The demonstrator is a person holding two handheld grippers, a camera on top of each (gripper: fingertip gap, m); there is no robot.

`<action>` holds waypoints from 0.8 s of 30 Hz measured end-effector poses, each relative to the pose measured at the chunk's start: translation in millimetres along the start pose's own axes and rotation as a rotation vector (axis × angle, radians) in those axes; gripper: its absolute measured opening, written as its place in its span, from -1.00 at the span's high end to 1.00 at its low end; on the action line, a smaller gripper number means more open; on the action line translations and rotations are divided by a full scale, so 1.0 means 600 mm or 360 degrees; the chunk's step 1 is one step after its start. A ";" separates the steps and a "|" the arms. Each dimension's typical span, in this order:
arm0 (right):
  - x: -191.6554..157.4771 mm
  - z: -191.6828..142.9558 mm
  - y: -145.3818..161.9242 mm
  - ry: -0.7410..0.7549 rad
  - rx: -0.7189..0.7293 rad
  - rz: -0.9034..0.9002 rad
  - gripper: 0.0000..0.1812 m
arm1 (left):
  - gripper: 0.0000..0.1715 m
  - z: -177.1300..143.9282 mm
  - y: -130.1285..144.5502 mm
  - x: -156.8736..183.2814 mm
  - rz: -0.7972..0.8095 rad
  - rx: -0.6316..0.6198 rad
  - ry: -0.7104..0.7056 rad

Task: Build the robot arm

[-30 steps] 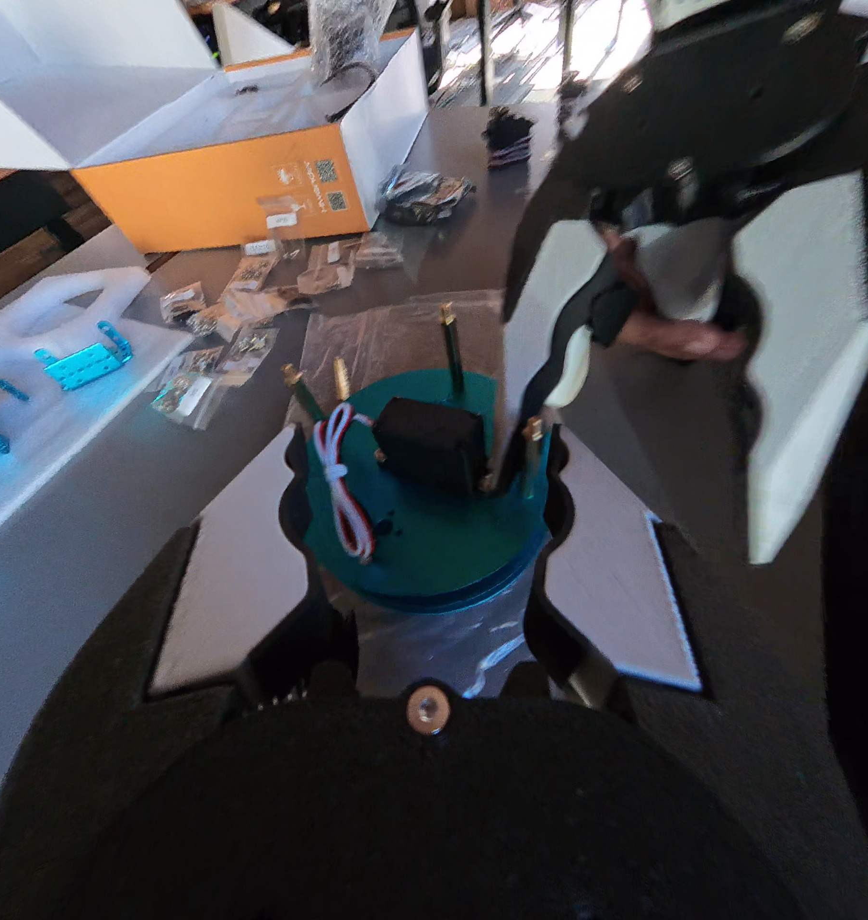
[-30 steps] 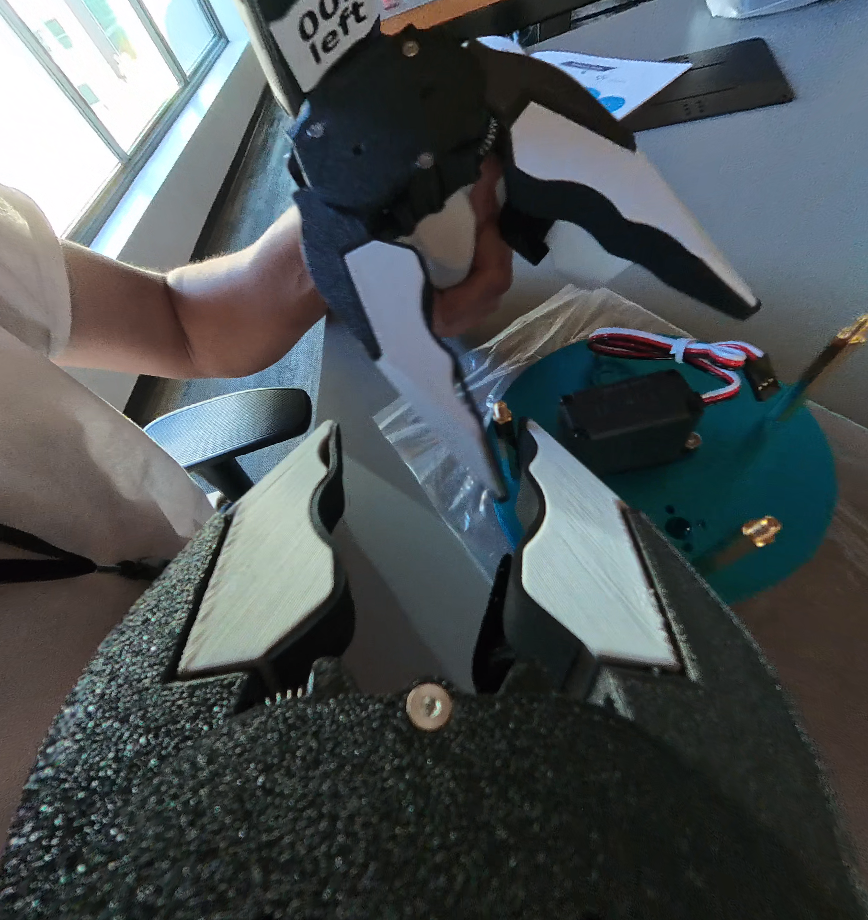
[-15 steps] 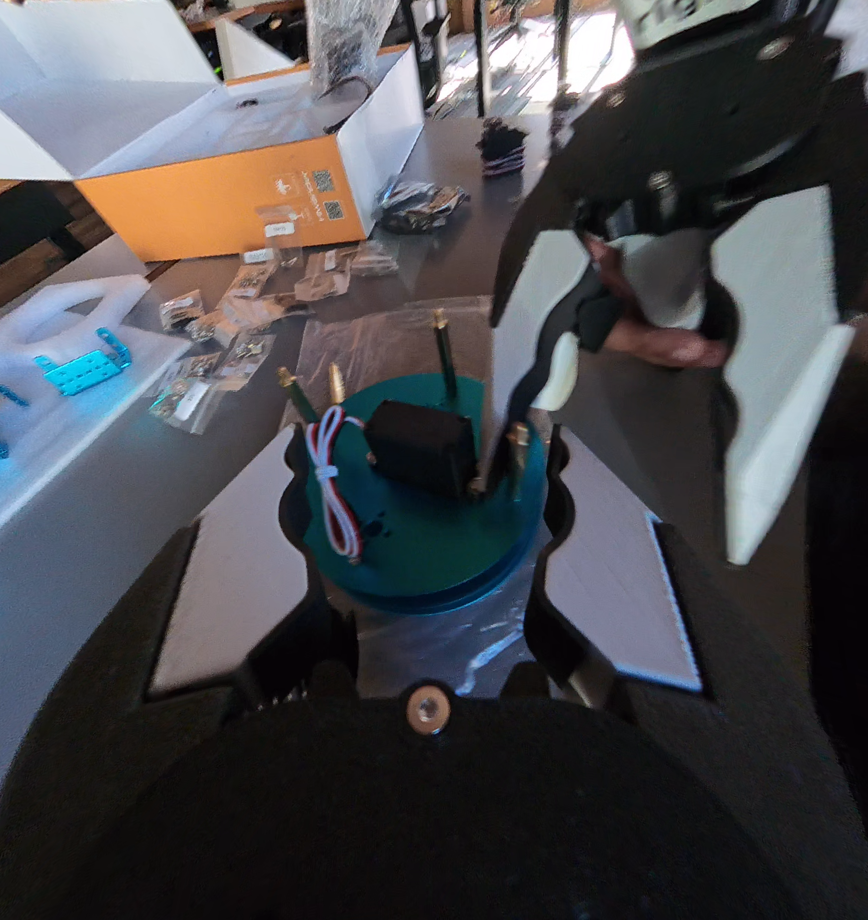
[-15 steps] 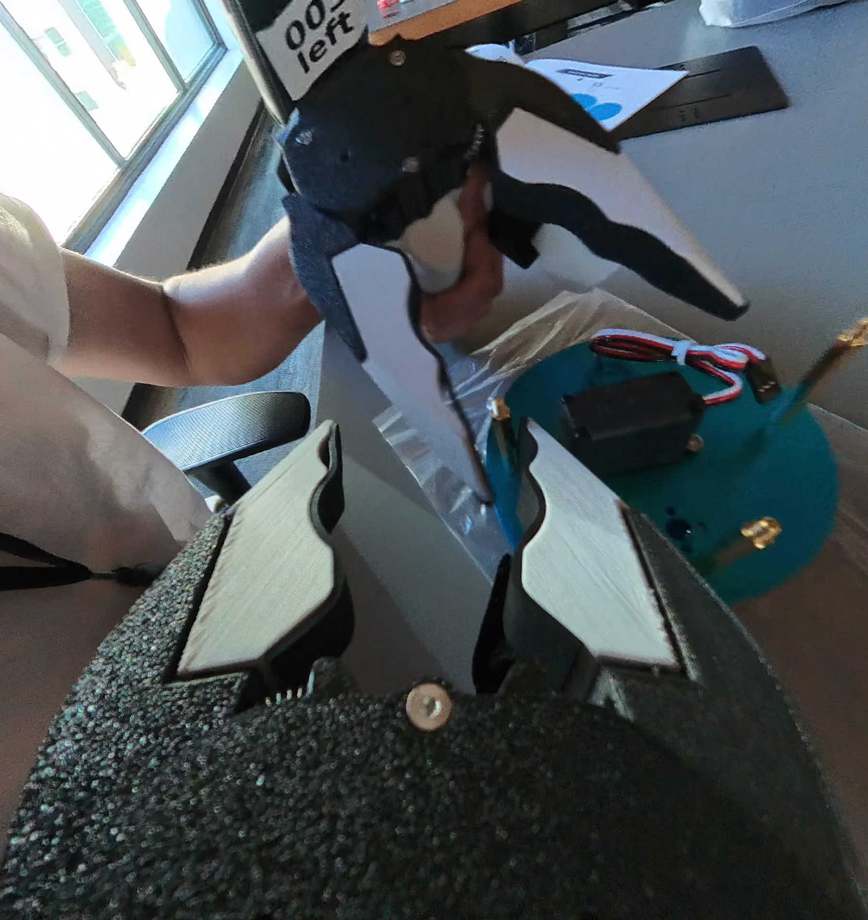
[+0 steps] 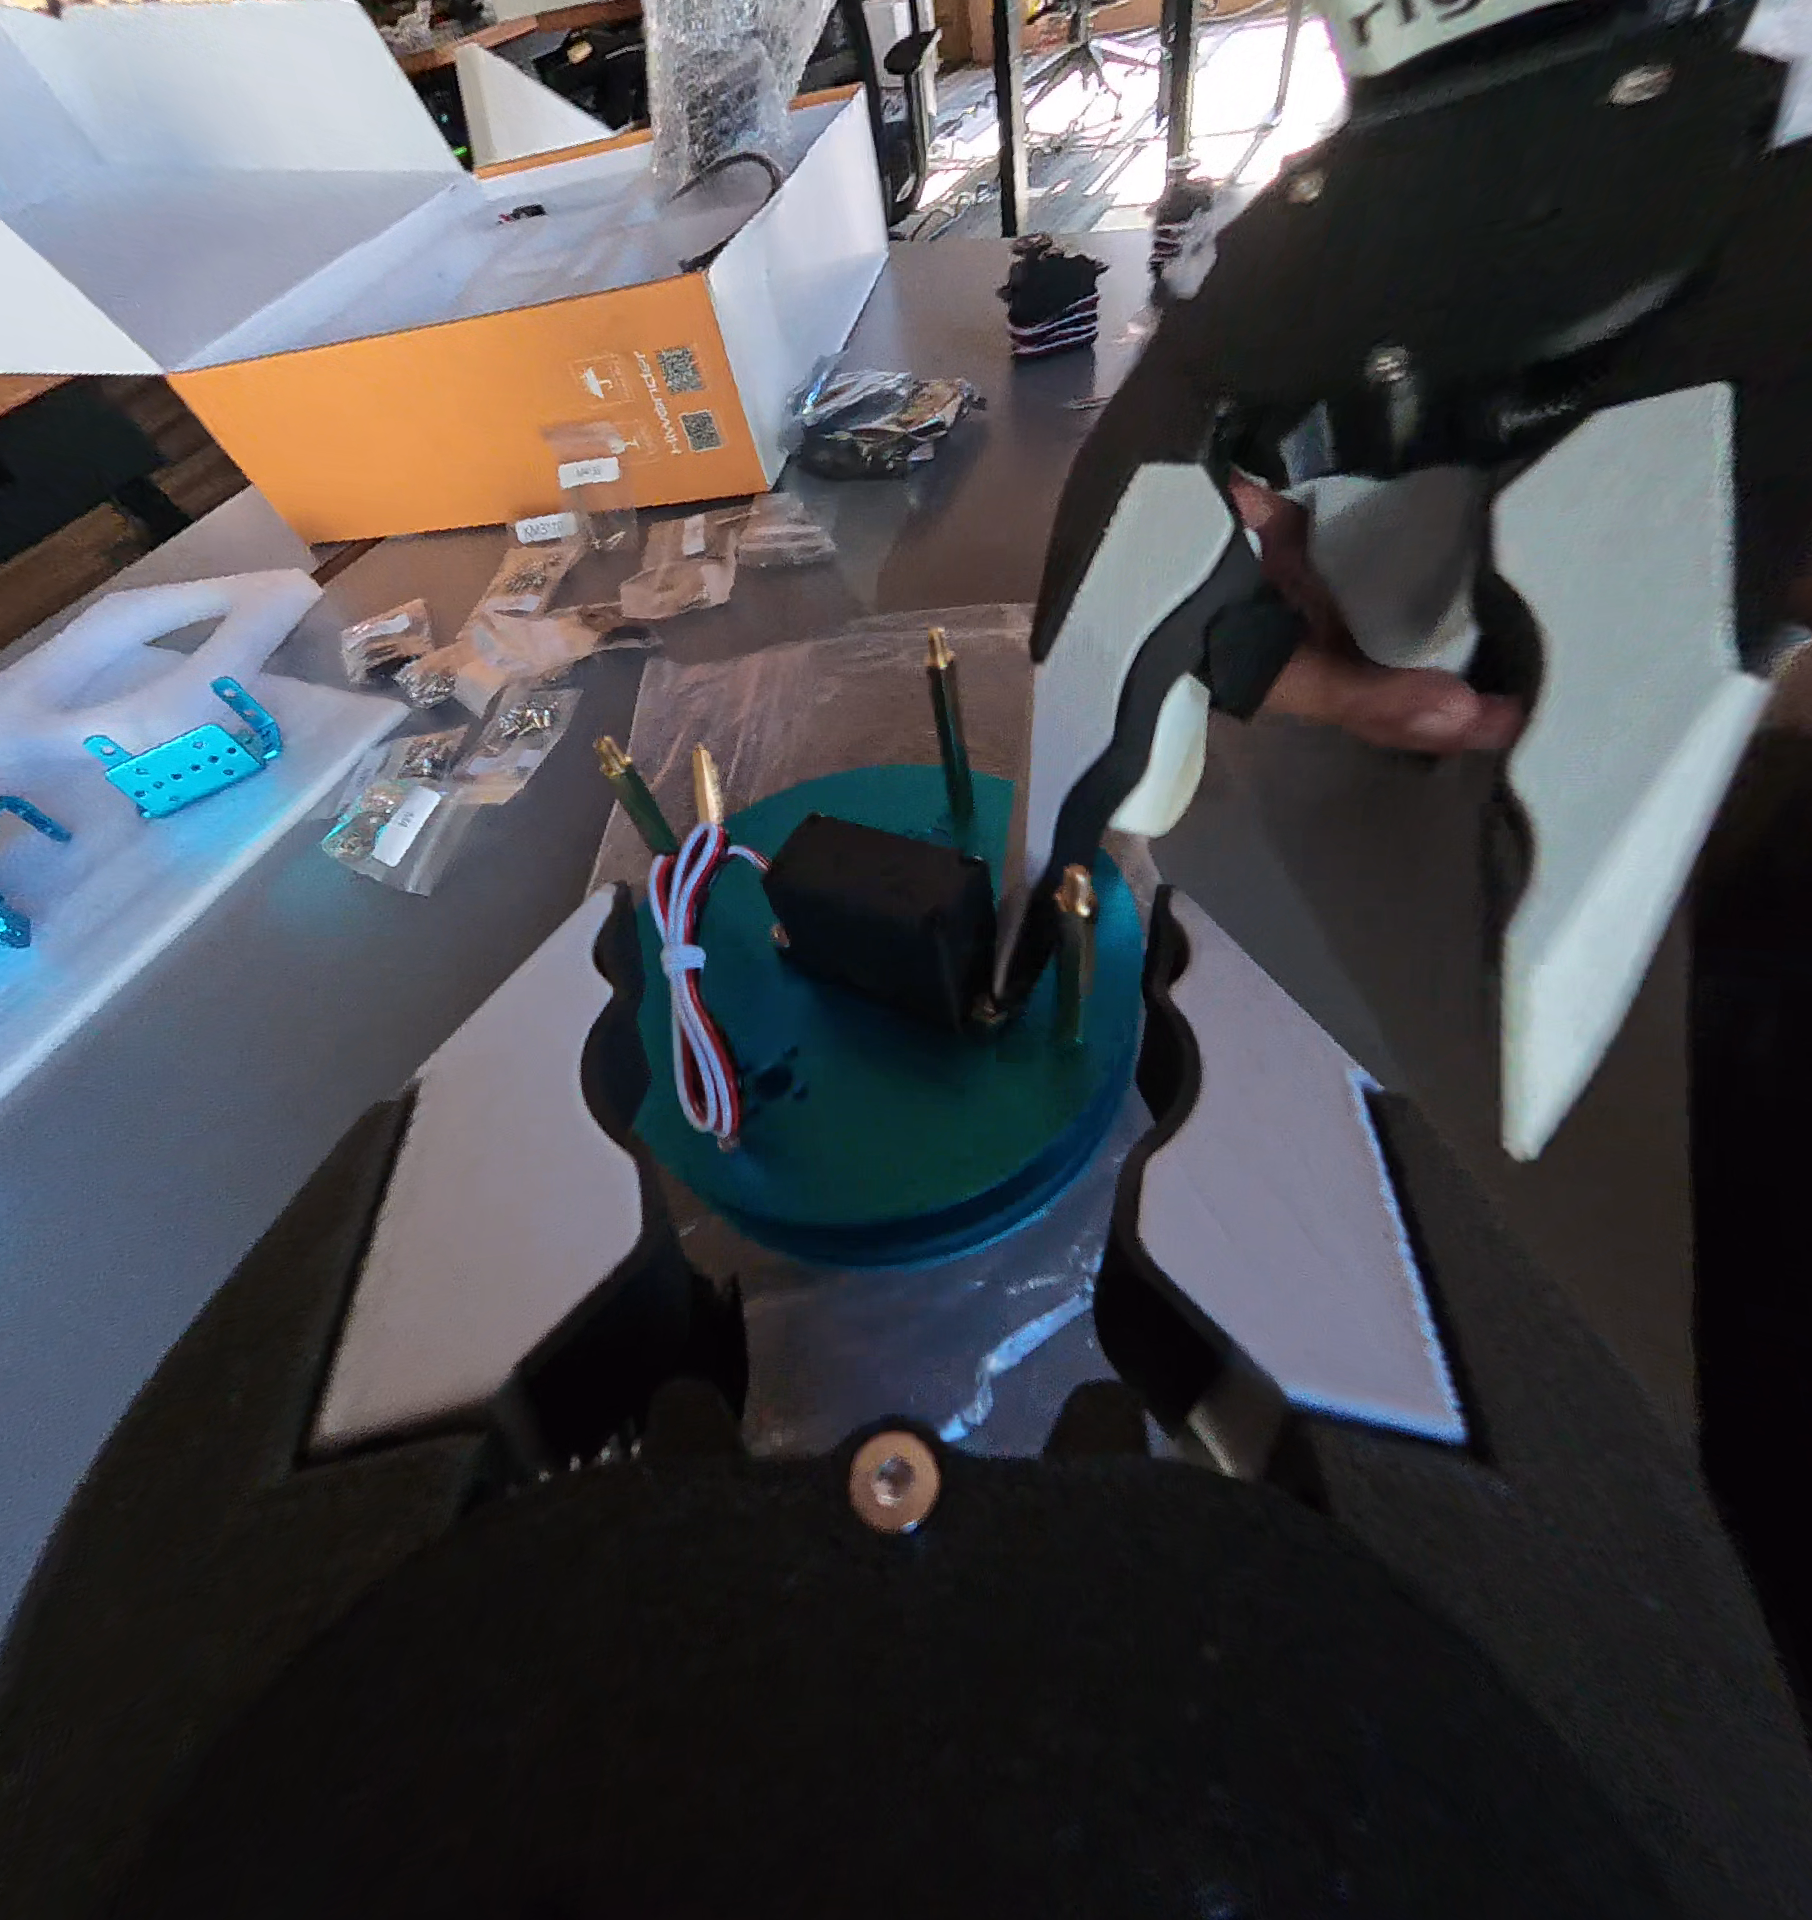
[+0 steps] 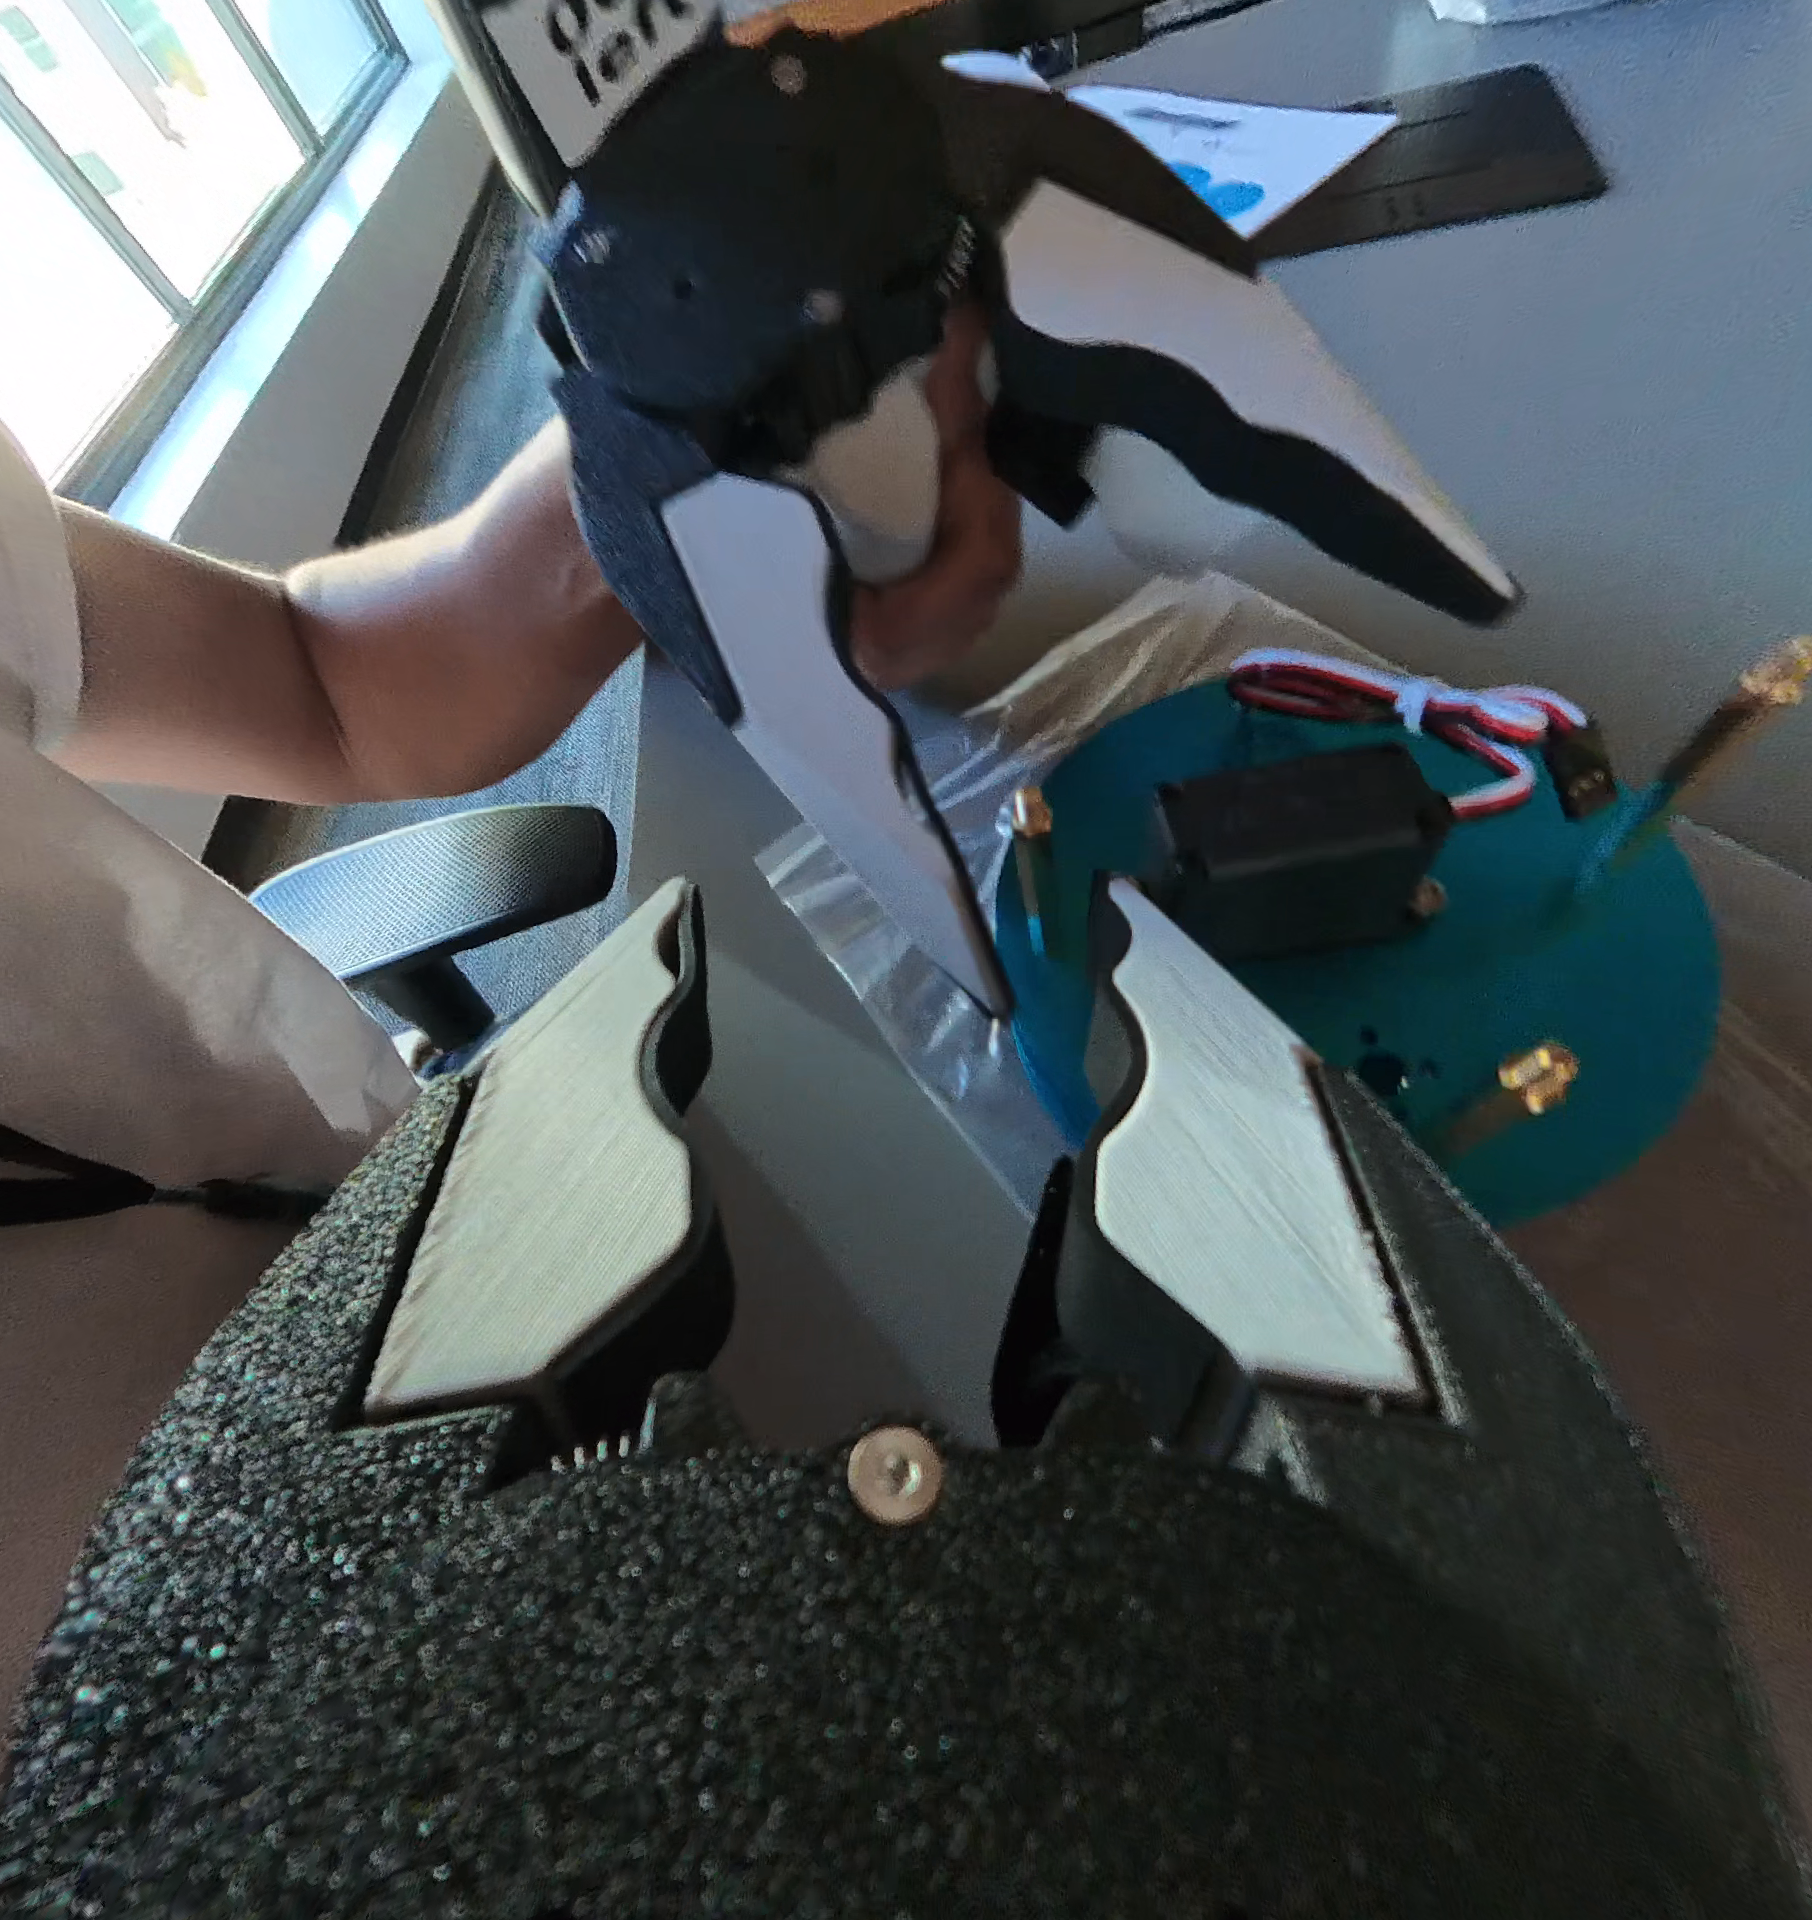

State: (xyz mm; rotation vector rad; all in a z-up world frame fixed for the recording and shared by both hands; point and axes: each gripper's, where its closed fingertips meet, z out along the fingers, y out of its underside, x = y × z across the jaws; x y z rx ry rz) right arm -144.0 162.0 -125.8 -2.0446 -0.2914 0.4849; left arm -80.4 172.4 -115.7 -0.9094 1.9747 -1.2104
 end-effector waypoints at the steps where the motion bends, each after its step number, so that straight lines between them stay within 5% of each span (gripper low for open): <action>1: -0.004 0.004 -0.005 -0.0023 0.0015 -0.0002 0.22 | -0.12 0.007 0.004 -0.005 0.0003 -0.0025 -0.0020; 5: -0.011 -0.011 0.001 -0.0036 0.0034 0.0027 0.23 | -0.31 -0.012 0.031 -0.036 -0.0028 -0.0087 -0.0086; 6: -0.016 -0.022 0.005 -0.0058 0.0037 0.0040 0.35 | -0.29 -0.025 0.040 -0.044 -0.0069 -0.0090 -0.0093; 8: -0.012 -0.040 0.007 -0.0027 0.0069 0.0082 0.29 | -0.16 -0.047 0.056 -0.060 -0.0106 -0.0101 -0.0143; 15: -0.004 -0.003 -0.012 0.0021 0.0053 -0.0020 0.17 | -0.17 -0.021 0.005 -0.012 0.0013 0.0018 0.0007; 21: -0.016 -0.010 -0.011 -0.0004 0.0065 0.0007 0.22 | -0.36 -0.022 0.033 -0.048 -0.0027 -0.0093 -0.0064; 24: -0.013 -0.035 -0.001 0.0030 0.0098 0.0067 0.24 | -0.17 -0.056 0.060 -0.082 -0.0120 -0.0117 -0.0172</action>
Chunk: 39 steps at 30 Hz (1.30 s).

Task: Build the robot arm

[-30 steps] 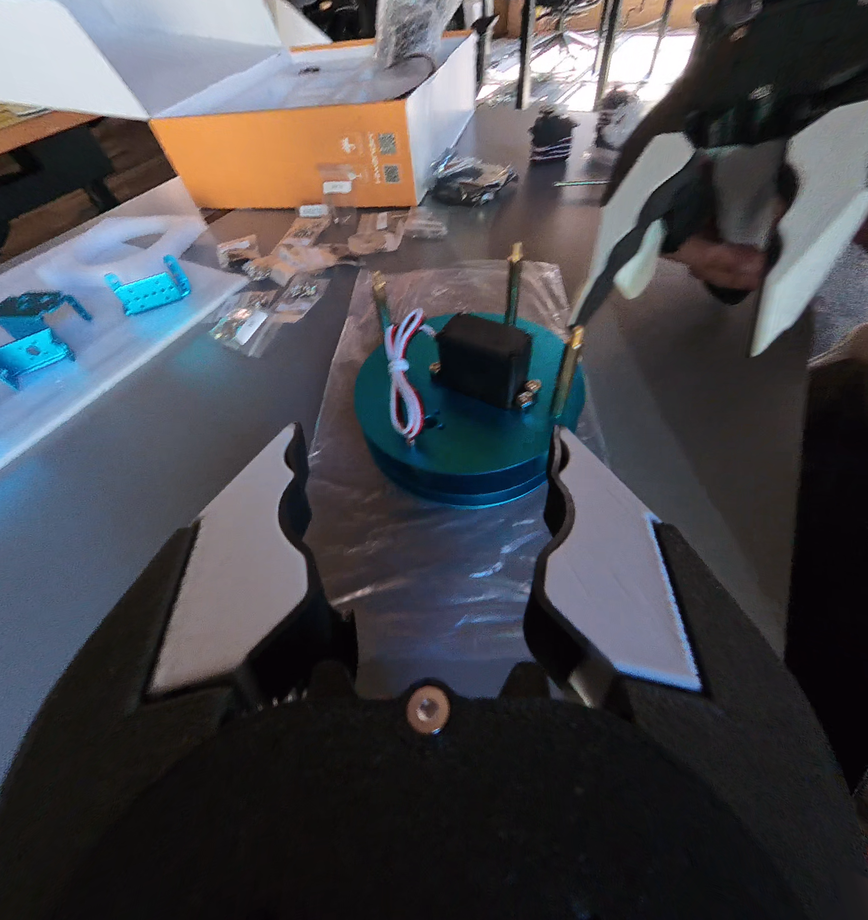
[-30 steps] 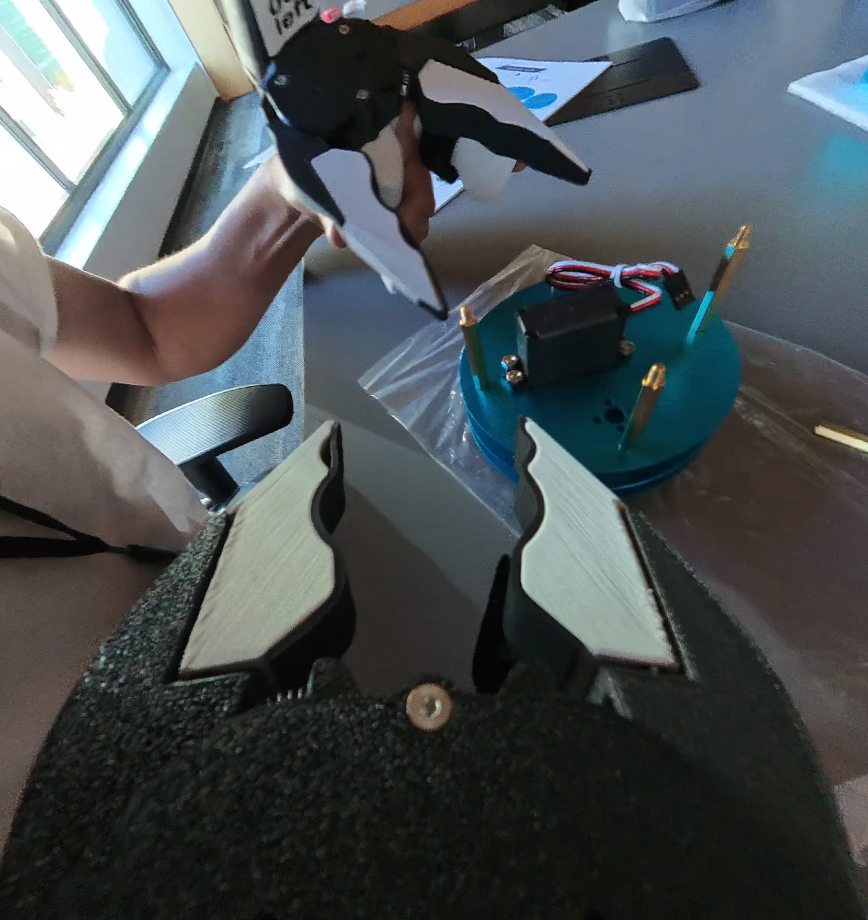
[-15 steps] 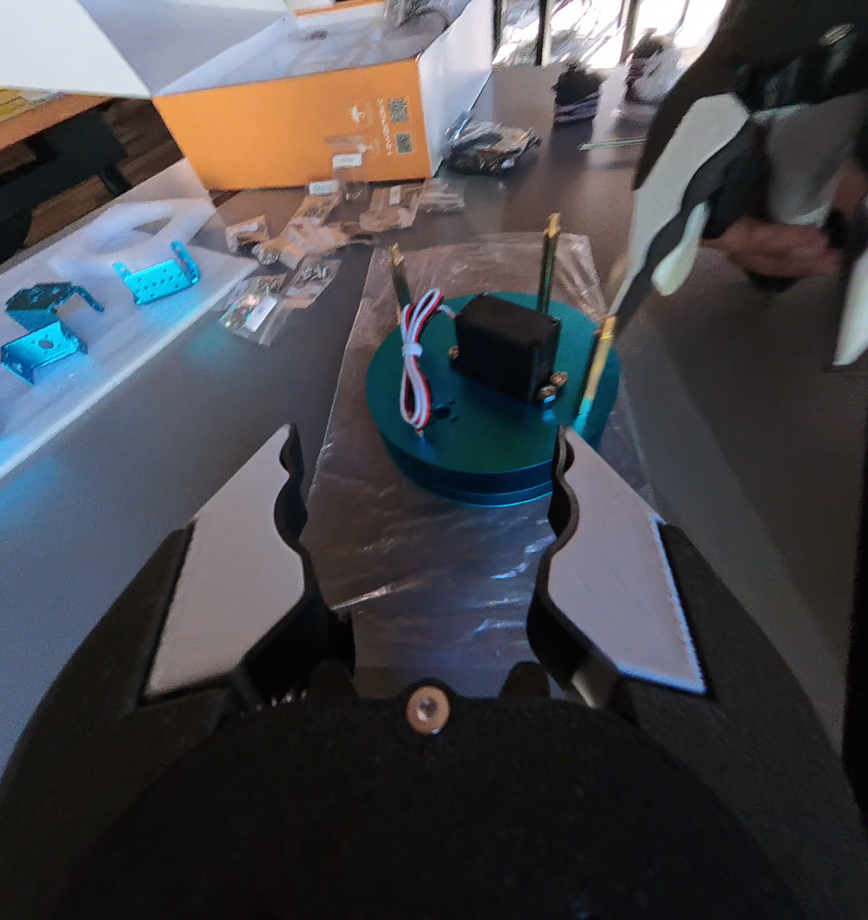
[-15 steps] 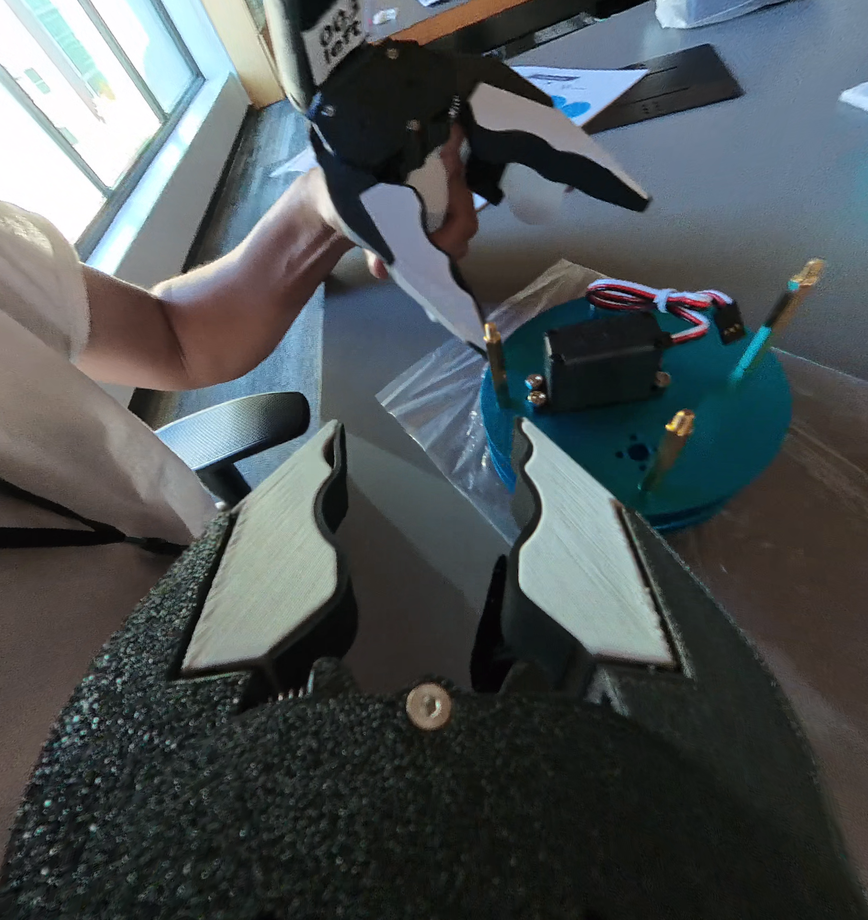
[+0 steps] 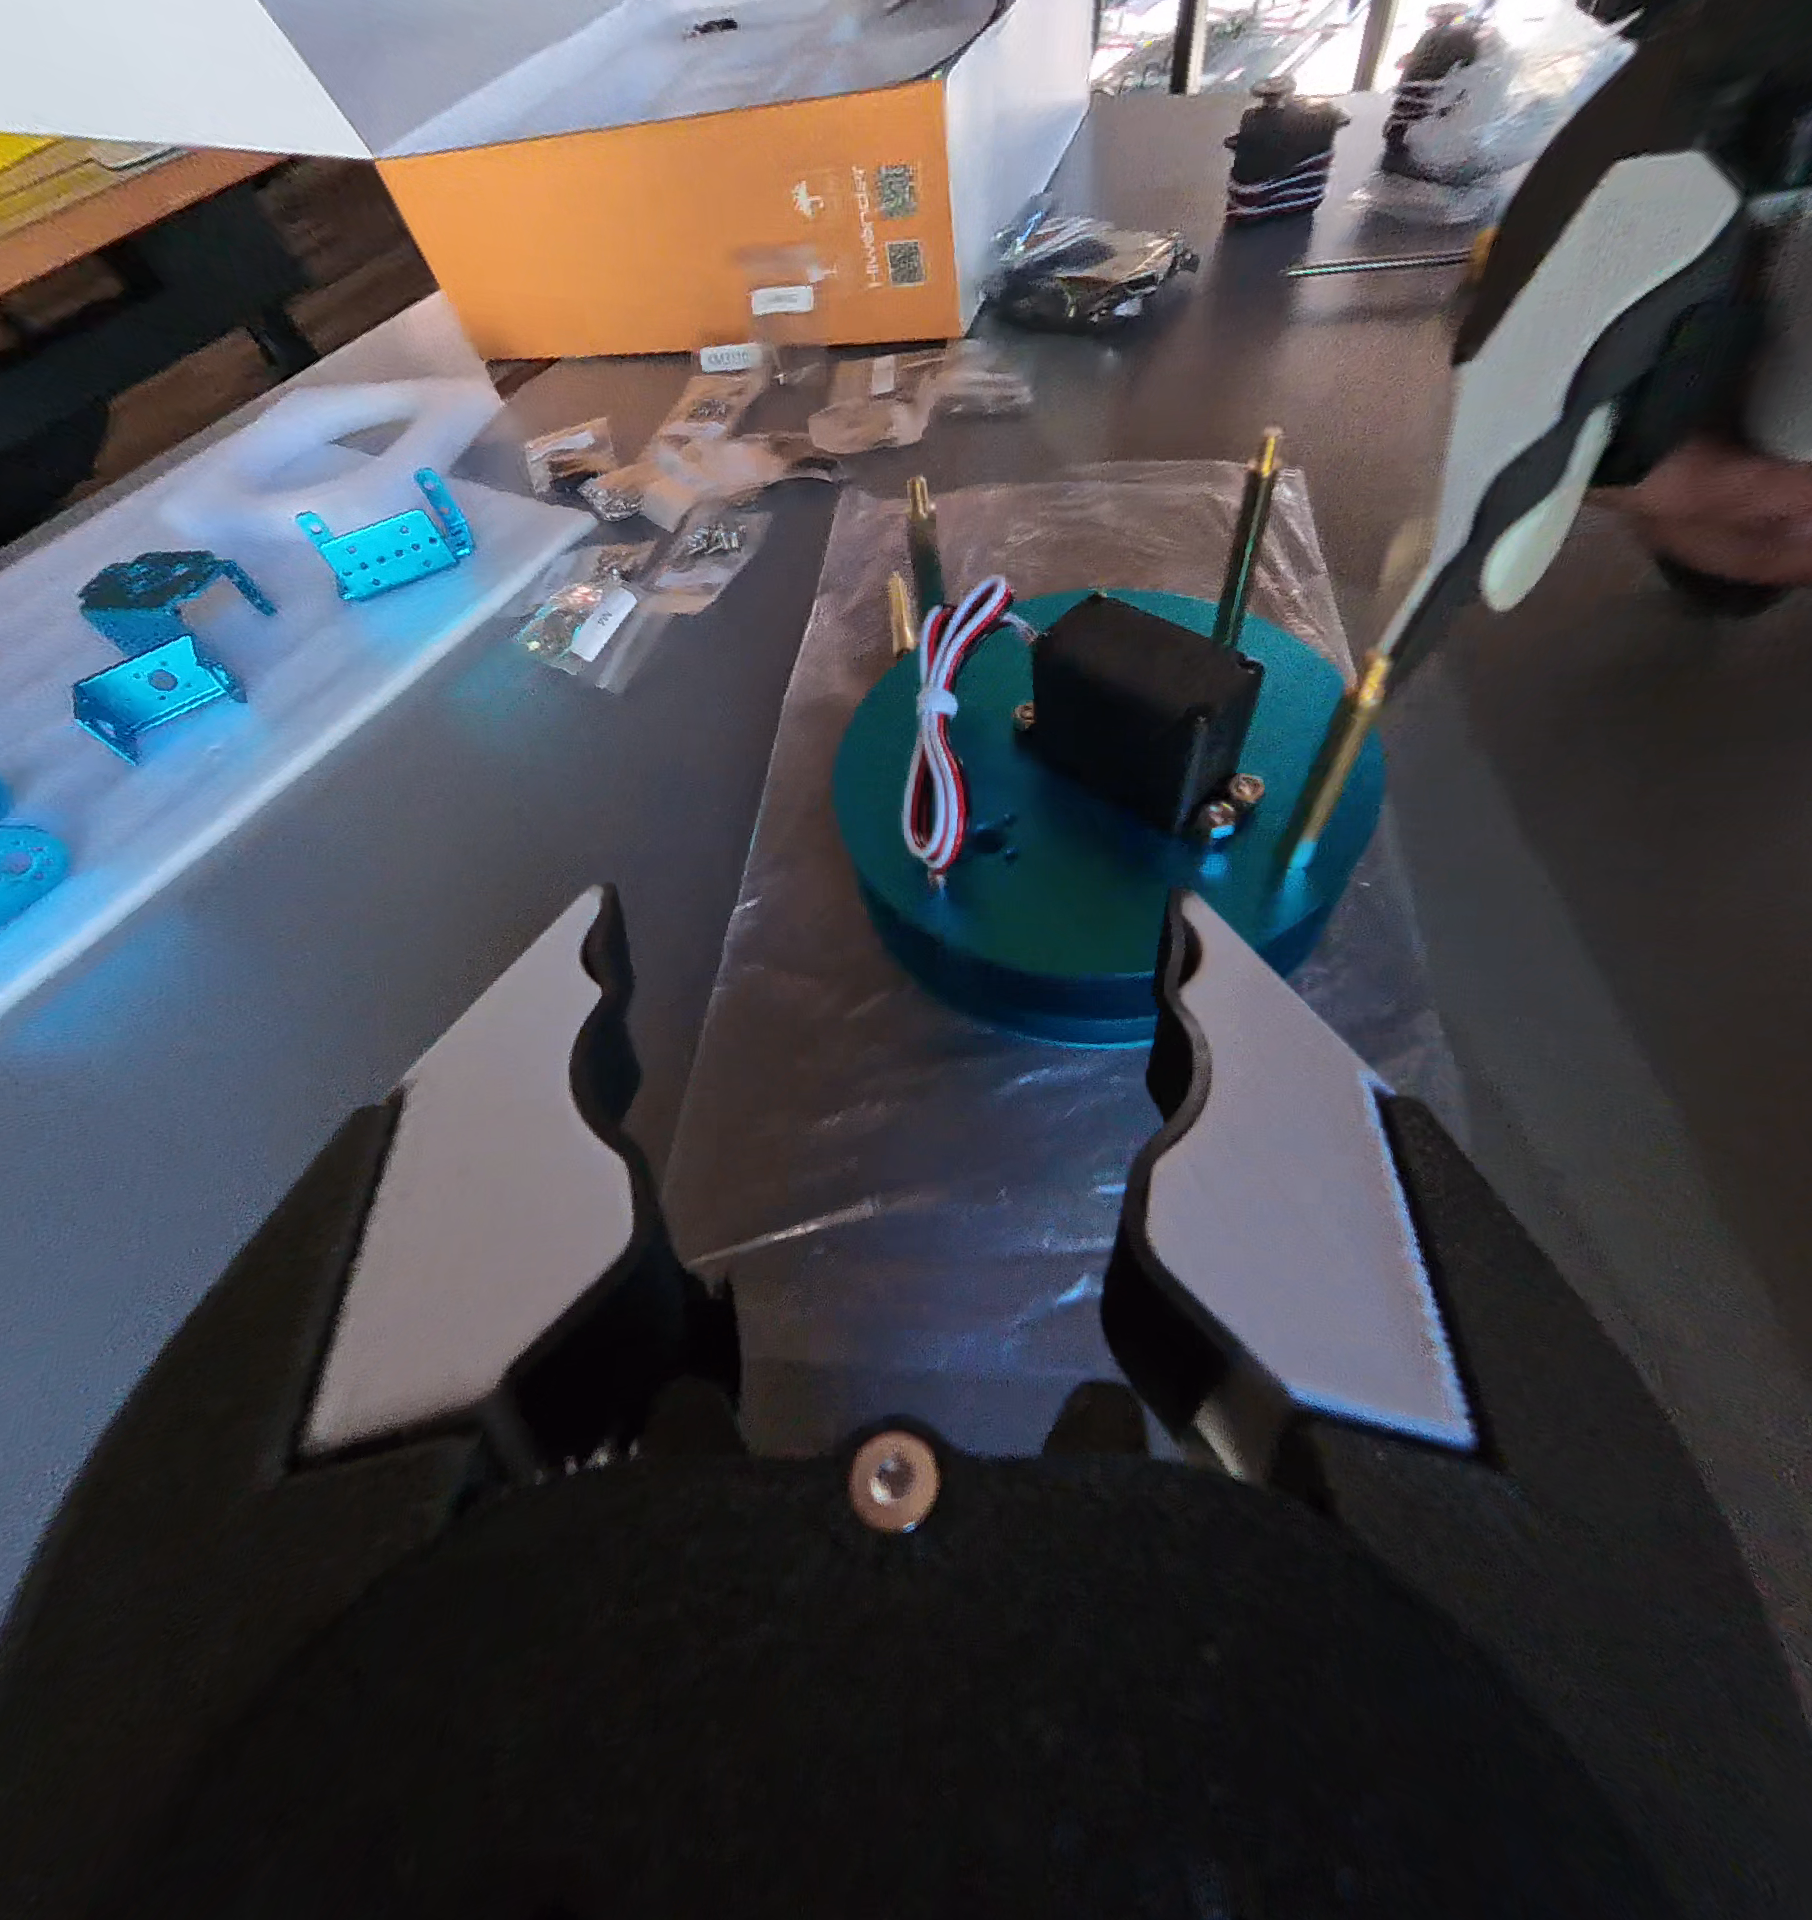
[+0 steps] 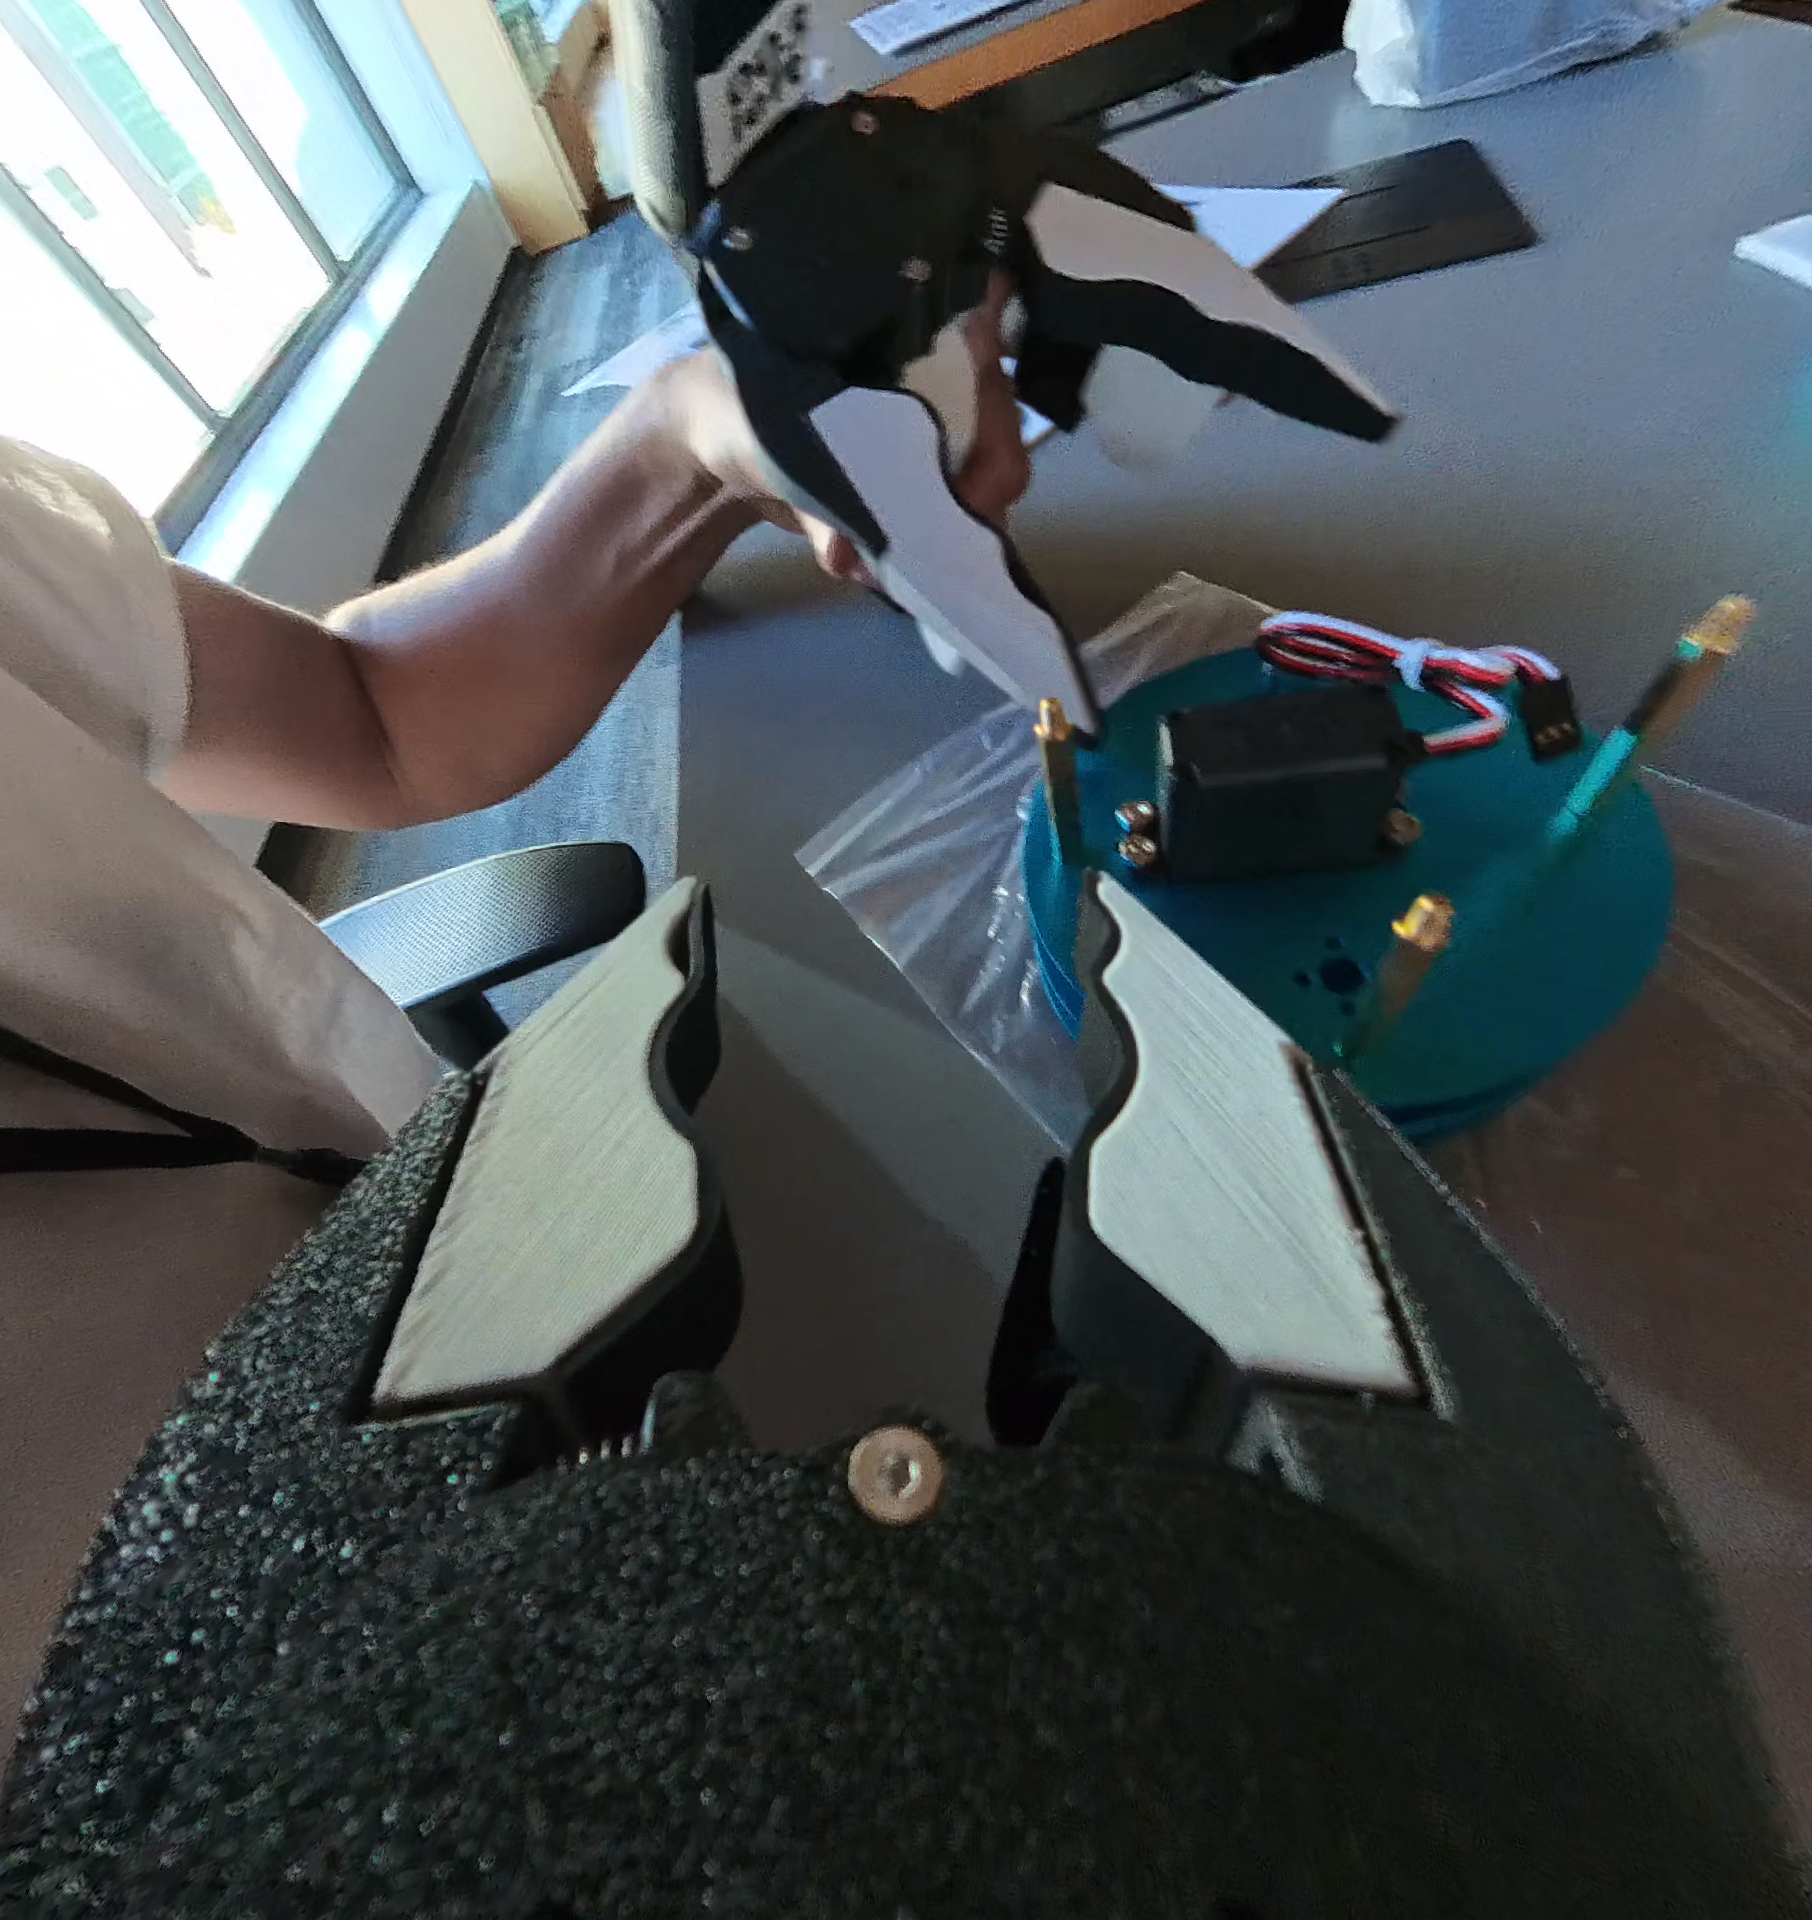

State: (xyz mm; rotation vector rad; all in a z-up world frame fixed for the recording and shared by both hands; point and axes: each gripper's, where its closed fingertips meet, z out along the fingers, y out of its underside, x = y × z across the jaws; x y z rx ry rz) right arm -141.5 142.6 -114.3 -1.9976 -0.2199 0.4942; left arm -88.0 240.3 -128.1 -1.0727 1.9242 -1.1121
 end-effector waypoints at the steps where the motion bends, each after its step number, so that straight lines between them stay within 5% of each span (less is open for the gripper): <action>1: 0.007 -0.004 0.003 0.0041 -0.0009 -0.0009 0.22 | -0.17 -0.006 -0.001 0.003 -0.0009 0.0017 0.0021; 8: 0.003 0.045 -0.023 -0.0018 0.0006 -0.0093 0.14 | -0.18 0.028 -0.050 0.081 0.0091 0.0110 0.0258; 14: -0.012 0.026 -0.016 -0.0056 0.0017 -0.0038 0.23 | -0.32 0.017 -0.020 0.029 0.0026 0.0033 0.0132; 16: -0.013 0.004 -0.014 -0.0043 0.0063 0.0012 0.23 | -0.21 -0.004 -0.006 0.007 -0.0027 0.0042 0.0081; 25: -0.002 0.048 -0.021 0.0082 0.0038 -0.0108 0.08 | -0.21 0.029 -0.042 0.088 0.0099 0.0090 0.0312; 31: -0.016 0.042 -0.016 0.0063 0.0045 -0.0095 0.18 | -0.35 0.020 -0.015 0.033 0.0050 0.0007 0.0153; 34: -0.019 0.017 -0.013 0.0043 0.0082 -0.0025 0.17 | -0.24 -0.007 -0.005 0.019 0.0013 0.0039 0.0130; 39: -0.008 0.045 -0.018 0.0089 0.0024 -0.0118 0.08 | -0.25 0.004 -0.027 0.056 0.0057 0.0076 0.0275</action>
